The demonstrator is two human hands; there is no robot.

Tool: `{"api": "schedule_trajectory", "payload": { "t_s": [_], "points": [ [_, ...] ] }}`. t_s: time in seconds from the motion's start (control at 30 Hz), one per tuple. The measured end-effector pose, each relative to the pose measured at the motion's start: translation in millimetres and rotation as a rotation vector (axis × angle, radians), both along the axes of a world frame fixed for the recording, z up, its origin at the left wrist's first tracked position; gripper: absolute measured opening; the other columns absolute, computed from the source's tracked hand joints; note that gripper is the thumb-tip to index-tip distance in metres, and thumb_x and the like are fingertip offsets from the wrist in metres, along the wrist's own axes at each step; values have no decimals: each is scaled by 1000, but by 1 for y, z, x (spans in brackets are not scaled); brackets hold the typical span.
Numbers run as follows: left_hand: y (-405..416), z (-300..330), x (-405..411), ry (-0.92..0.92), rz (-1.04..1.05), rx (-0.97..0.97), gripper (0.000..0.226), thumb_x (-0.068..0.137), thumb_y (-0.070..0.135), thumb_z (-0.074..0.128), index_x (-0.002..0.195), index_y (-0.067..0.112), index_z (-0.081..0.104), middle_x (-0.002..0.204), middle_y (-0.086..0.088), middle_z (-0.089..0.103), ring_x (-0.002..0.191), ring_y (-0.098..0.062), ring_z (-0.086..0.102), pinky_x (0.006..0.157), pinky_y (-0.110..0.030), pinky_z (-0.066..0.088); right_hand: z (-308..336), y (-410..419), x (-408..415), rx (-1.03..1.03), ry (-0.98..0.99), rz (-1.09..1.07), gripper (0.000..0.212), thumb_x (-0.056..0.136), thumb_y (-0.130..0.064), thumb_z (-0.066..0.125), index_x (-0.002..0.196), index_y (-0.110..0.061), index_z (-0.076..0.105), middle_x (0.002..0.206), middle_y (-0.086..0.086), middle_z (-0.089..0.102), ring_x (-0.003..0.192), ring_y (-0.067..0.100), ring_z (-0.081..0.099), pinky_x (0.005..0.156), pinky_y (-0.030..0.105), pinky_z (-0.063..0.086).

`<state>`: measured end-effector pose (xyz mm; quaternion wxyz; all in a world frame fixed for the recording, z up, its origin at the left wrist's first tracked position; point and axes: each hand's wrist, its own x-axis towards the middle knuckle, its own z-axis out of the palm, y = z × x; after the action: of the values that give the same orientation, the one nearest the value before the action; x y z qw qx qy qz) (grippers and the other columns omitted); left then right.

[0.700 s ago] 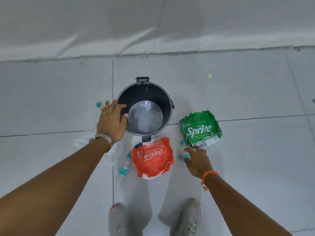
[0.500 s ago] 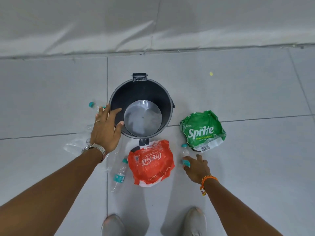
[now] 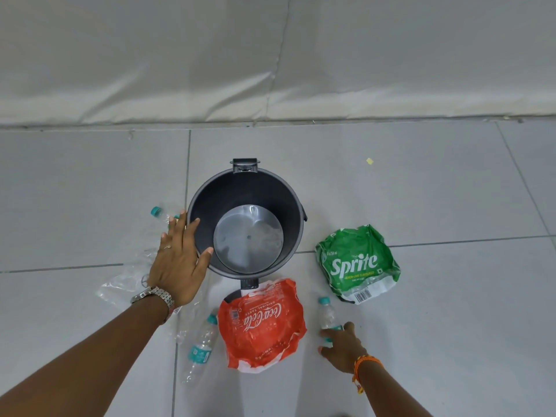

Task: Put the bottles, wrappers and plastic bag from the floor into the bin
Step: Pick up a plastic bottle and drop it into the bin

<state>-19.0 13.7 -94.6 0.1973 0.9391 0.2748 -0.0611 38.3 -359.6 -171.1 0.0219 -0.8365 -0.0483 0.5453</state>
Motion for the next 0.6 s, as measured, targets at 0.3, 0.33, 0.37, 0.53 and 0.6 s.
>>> {"api": "schedule_trajectory", "payload": {
  "t_s": [0.3, 0.33, 0.37, 0.53, 0.6],
  "points": [
    [2, -4, -2, 8, -20, 1, 68, 98, 47, 37, 155, 16, 19, 166, -11, 4, 153, -33, 7, 119, -48, 12, 68, 37, -8, 553, -556, -344, 31, 94, -17, 64, 122, -29, 67, 134, 5, 44, 127, 22, 48, 109, 36, 44],
    [1, -3, -1, 7, -25, 1, 68, 98, 46, 37, 155, 15, 19, 166, -11, 4, 152, -34, 7, 119, -49, 12, 91, 50, -4, 681, -660, -374, 28, 95, -21, 63, 119, -34, 66, 132, 0, 42, 125, 12, 48, 104, 31, 47],
    [1, -2, -1, 10, -23, -1, 68, 98, 46, 38, 155, 15, 19, 166, -12, 5, 152, -34, 8, 119, -49, 12, 111, 66, 2, 790, -729, -378, 25, 96, -28, 61, 117, -40, 63, 131, -5, 40, 122, -3, 45, 99, 19, 47],
    [1, 0, -1, 20, -22, 3, 67, 98, 43, 39, 155, 14, 20, 166, -12, 4, 152, -35, 8, 120, -50, 13, 149, 158, 53, 878, -614, -106, 29, 99, -26, 52, 122, -43, 59, 140, 0, 38, 123, 3, 46, 101, 17, 47],
    [0, 1, 0, 17, -22, 2, 67, 98, 42, 39, 155, 13, 20, 166, -13, 4, 152, -35, 8, 120, -50, 14, 139, 188, 75, 670, -513, 36, 32, 99, -22, 51, 125, -37, 62, 143, 10, 39, 123, 30, 50, 106, 46, 47]
  ]
}}
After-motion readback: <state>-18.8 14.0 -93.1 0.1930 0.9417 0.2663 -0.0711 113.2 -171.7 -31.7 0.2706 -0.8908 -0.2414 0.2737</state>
